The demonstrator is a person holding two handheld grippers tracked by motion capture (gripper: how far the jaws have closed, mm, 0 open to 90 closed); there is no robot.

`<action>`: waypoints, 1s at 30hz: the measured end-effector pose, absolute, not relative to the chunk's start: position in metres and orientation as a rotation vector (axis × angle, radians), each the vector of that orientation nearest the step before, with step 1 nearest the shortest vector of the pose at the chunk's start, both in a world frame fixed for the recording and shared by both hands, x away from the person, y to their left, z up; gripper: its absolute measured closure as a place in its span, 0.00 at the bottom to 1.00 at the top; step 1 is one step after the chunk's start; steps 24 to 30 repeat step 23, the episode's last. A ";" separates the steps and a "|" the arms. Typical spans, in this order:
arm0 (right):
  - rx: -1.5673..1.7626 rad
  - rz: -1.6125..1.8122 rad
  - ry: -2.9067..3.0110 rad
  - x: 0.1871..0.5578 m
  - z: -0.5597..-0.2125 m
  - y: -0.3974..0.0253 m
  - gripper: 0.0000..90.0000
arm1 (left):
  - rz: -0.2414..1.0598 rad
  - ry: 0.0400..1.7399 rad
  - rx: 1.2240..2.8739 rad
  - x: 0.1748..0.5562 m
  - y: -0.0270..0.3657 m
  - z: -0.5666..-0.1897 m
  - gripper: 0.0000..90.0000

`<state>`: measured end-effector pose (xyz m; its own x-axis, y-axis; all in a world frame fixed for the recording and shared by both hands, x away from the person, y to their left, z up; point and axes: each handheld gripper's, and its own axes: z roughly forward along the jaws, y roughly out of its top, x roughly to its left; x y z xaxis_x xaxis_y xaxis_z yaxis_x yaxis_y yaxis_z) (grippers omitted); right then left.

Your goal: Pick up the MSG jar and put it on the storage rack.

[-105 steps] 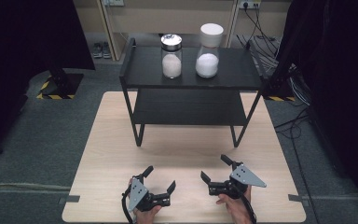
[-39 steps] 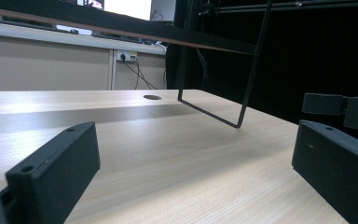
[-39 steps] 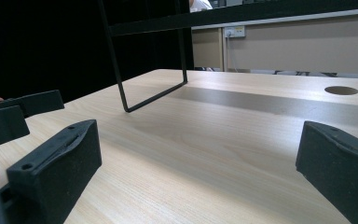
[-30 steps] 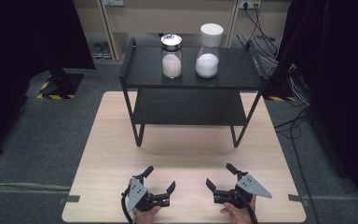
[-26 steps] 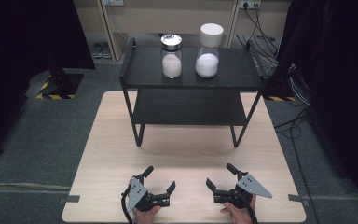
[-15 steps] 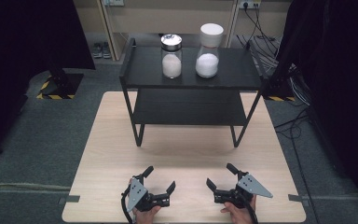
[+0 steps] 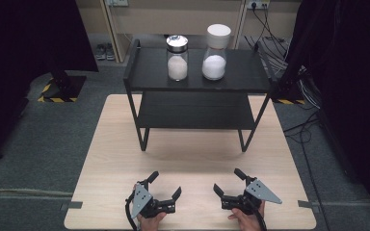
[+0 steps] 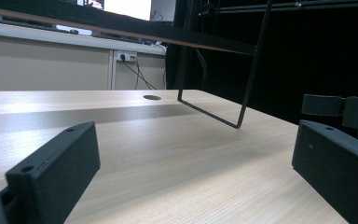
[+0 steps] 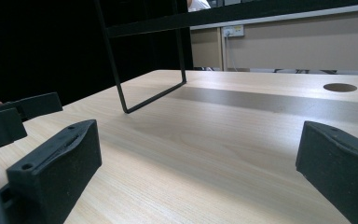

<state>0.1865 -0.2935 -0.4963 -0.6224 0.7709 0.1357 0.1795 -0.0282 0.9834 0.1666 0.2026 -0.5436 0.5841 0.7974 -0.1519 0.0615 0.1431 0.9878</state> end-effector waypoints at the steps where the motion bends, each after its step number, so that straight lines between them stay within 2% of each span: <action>1: 0.995 1.693 1.793 0.186 -0.496 -0.293 0.00 | 0.626 0.818 1.340 0.167 0.203 -0.544 0.00; 30: 0.997 1.696 1.793 0.187 -0.496 -0.294 0.00 | 0.625 0.819 1.338 0.167 0.203 -0.544 0.00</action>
